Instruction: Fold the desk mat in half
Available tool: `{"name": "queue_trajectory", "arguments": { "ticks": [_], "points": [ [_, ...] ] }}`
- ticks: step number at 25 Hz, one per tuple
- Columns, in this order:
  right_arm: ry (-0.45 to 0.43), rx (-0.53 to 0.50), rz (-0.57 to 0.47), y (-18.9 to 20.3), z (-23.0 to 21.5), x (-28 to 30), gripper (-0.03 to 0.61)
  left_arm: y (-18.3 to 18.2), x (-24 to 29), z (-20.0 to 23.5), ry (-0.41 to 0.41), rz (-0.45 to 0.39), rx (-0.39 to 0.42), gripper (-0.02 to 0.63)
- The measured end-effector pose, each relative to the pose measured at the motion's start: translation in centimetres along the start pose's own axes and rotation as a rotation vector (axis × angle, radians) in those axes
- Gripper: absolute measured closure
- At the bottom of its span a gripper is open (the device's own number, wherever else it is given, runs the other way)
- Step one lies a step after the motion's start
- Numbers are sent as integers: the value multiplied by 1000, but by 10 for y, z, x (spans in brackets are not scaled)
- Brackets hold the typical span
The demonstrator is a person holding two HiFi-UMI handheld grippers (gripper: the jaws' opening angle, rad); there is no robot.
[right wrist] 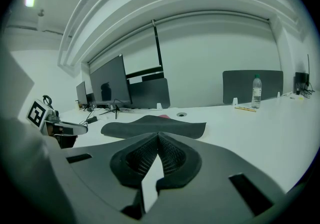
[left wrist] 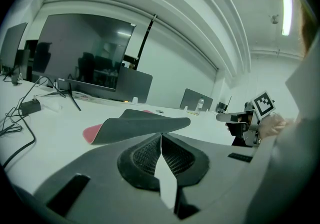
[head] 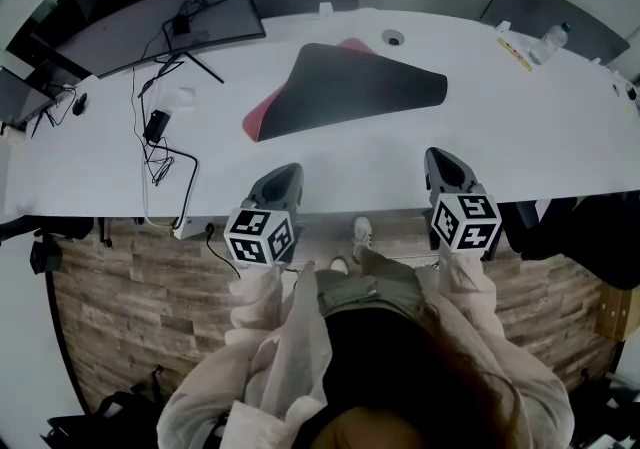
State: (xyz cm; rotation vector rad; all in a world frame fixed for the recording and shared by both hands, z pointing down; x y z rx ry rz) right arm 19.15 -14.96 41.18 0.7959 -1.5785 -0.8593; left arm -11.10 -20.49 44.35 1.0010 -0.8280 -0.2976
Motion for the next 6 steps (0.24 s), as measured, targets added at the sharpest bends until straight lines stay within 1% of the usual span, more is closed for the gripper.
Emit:
{"name": "queue_trajectory", "arguments": {
  "ticks": [6],
  "points": [
    [-8,-1,9,0,-1,3,565,-1,3,0,3,5,3,586]
  ]
}}
Point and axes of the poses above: the fingertips, and each gripper's own axes: x forward along the fingers, z to its left, y out of its underside, the point moved 7 cm from there along -x, backward along the fingers, and after that the axes turned 8 degrees about z, right-handed, at the moved point
